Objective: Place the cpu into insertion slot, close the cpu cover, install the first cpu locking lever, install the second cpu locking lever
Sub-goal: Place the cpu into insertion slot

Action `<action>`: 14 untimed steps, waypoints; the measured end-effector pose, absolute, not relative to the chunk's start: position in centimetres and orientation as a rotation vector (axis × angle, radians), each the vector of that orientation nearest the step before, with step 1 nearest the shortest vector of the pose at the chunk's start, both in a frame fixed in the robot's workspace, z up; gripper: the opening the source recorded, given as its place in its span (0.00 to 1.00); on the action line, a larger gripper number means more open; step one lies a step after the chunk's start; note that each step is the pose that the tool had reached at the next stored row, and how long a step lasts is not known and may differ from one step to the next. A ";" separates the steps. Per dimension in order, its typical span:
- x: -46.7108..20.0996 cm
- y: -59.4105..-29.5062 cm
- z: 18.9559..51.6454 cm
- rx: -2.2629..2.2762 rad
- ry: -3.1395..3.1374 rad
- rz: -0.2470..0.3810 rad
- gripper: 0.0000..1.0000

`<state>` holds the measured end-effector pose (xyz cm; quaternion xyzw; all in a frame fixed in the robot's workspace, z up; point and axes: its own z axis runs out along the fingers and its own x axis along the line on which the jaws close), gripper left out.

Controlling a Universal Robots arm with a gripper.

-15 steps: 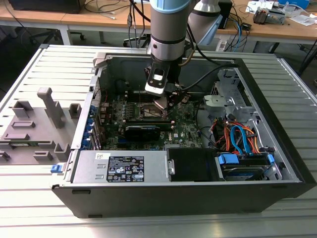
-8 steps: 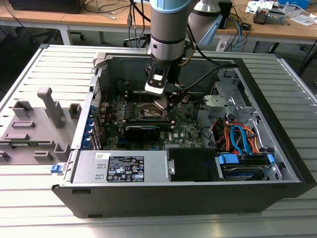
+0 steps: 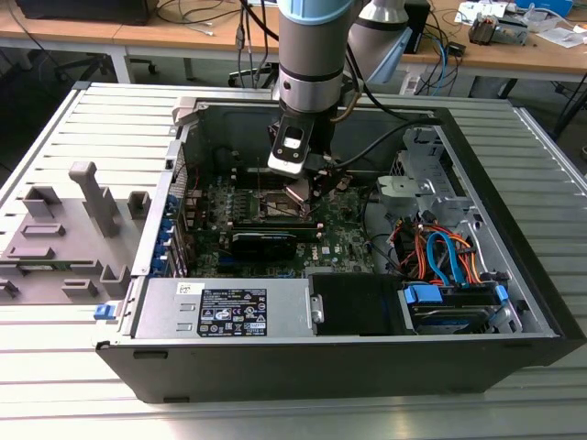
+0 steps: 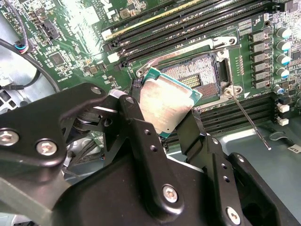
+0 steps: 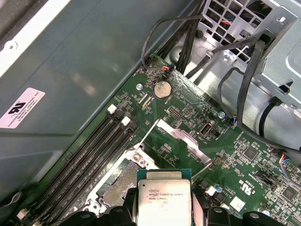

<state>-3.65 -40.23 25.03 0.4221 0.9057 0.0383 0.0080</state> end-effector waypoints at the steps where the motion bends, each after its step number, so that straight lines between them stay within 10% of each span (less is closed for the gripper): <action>1: -3.7 -40.2 25.0 1.320 2.831 0.120 0.55; 14: -3.7 -40.2 25.0 1.328 2.826 0.120 0.55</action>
